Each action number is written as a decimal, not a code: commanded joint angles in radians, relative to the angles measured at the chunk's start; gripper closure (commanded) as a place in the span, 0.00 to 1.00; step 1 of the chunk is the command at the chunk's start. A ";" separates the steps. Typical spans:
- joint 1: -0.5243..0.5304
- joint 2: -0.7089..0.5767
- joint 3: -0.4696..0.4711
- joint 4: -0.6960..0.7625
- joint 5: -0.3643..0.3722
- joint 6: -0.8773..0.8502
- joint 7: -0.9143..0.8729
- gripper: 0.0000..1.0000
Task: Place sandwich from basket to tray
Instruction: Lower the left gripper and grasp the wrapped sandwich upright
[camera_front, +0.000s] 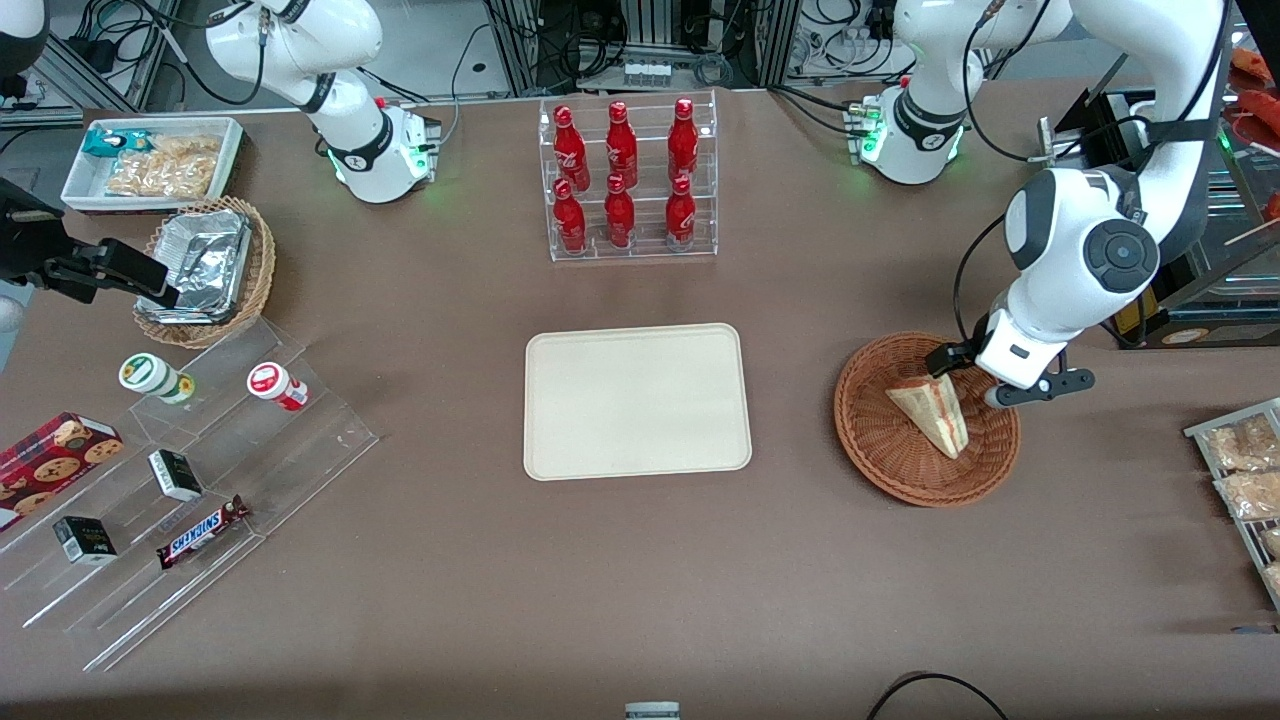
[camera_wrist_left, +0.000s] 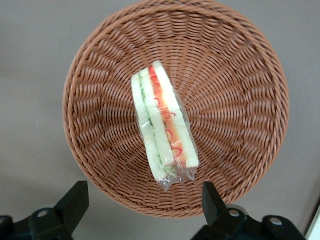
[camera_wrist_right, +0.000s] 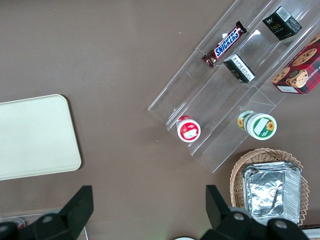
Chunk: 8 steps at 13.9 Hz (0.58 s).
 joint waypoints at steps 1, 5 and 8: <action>-0.002 0.024 -0.007 -0.004 0.002 0.057 -0.263 0.00; -0.009 0.060 -0.013 0.004 -0.009 0.117 -0.515 0.00; -0.019 0.077 -0.013 0.002 0.002 0.142 -0.506 0.00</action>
